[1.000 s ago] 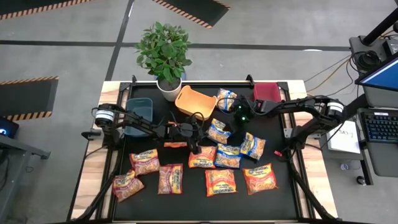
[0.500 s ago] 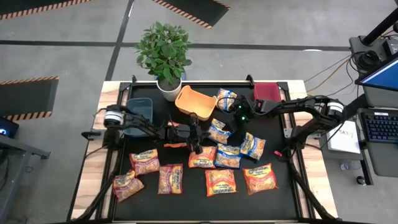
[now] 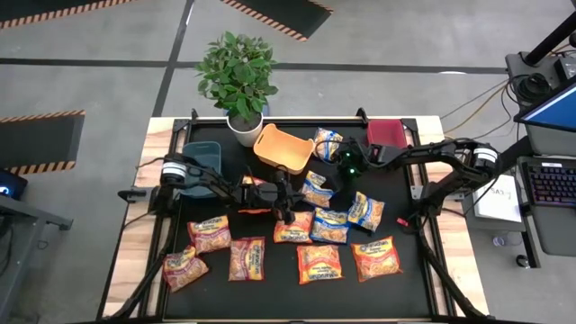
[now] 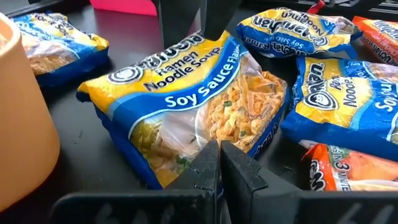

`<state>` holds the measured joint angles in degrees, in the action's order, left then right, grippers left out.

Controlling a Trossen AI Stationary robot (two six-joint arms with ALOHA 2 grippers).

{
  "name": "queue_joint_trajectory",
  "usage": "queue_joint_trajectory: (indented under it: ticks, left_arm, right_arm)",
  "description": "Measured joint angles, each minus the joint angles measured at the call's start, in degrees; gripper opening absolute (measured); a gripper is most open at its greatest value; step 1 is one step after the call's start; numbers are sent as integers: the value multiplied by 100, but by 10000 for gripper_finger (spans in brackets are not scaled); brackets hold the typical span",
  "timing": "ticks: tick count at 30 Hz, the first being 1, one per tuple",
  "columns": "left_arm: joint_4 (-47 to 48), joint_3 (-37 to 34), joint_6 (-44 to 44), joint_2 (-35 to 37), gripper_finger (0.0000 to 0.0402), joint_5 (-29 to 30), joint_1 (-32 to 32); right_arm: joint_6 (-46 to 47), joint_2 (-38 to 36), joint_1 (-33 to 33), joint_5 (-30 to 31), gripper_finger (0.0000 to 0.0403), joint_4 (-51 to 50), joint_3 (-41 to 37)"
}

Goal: Sort Maruchan noodles
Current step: Put the blue noodle pack into the red bin

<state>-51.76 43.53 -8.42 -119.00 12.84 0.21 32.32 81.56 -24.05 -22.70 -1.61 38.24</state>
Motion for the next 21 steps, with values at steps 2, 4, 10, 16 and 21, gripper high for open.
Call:
queue_joint_trajectory:
  ticks: [2, 4, 10, 16, 21]
  left_arm:
    - [63, 0, -26, 0, 0, 0, 0]
    - [85, -2, -26, -2, 0, 0, 0]
    - [80, -9, -22, -11, 0, 3, 0]
    - [56, -17, -17, -15, 0, 7, 0]
    - [44, -20, -22, -17, 0, 9, 0]
  right_arm:
    - [2, 0, 1, -5, 361, 106, -47]
    - [20, 0, 3, -33, 361, 225, -109]
    - [104, 50, 53, -79, 356, 850, -375]
    - [416, 611, 113, -521, 328, 1989, -586]
    - [737, 1171, 131, -1037, 306, 3045, -583]
